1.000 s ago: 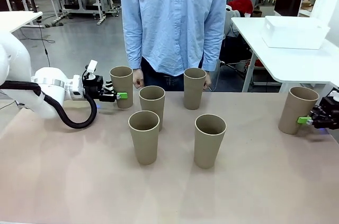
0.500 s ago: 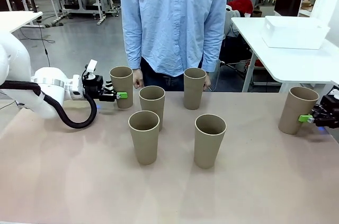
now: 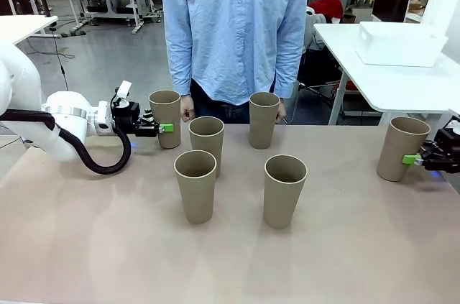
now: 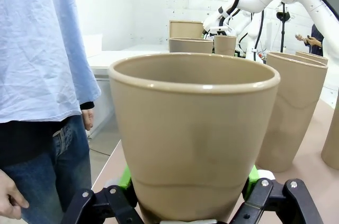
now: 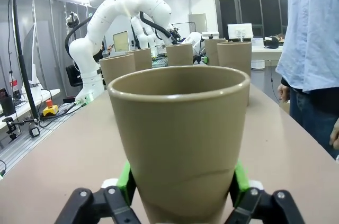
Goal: Stack the cups and store them in the basket.
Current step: Pick up two Reusable plastic cups , one in each hand.
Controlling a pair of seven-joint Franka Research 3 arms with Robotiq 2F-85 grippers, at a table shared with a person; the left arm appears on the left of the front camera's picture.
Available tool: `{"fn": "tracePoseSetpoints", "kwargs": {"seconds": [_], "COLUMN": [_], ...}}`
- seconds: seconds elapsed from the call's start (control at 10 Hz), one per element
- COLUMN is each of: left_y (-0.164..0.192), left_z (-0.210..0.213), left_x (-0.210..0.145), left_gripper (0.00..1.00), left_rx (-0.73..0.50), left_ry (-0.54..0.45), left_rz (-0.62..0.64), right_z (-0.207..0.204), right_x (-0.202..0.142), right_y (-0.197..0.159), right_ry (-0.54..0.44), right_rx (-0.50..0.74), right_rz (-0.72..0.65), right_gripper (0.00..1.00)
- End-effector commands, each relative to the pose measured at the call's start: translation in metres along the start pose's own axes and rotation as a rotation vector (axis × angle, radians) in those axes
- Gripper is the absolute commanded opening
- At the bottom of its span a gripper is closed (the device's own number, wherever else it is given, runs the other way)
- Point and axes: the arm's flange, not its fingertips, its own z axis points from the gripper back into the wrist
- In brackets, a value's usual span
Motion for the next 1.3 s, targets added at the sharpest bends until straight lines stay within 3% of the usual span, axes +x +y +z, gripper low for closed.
{"fn": "tracePoseSetpoints", "kwargs": {"seconds": [0.0, 0.1, 0.4, 0.5, 0.6, 0.9, 1.2], "left_y": [-0.004, -0.004, 0.000, -0.001, -0.011, -0.063, -0.132], "left_z": [0.000, 0.001, 0.000, 0.001, 0.010, 0.042, 0.069], "left_x": [0.008, 0.008, 0.000, -0.002, 0.014, 0.063, 0.084], "left_gripper": [0.80, 0.44, 0.44, 0.86, 0.86, 0.86, 0.86], "left_rx": [-0.009, -0.035, 0.000, -0.005, -0.012, 0.014, 0.014], "left_ry": [-0.007, -0.027, 0.000, -0.002, -0.044, -0.039, -0.050], "left_rz": [0.006, -0.030, 0.000, -0.001, 0.007, -0.035, -0.064], "right_z": [-0.005, -0.006, 0.000, 0.000, -0.013, -0.063, -0.128], "right_x": [0.003, 0.004, 0.000, 0.000, 0.020, 0.071, 0.089], "right_y": [0.003, 0.001, 0.000, 0.000, 0.012, 0.064, 0.126], "right_ry": [0.019, 0.030, 0.000, 0.002, -0.024, -0.017, -0.003], "right_rx": [-0.002, 0.046, 0.000, 0.006, -0.021, -0.071, -0.145], "right_rz": [0.028, 0.018, 0.003, 0.002, 0.025, 0.082, 0.112], "right_gripper": [0.77, 0.40, 0.40, 0.85, 0.85, 0.85, 0.85]}}
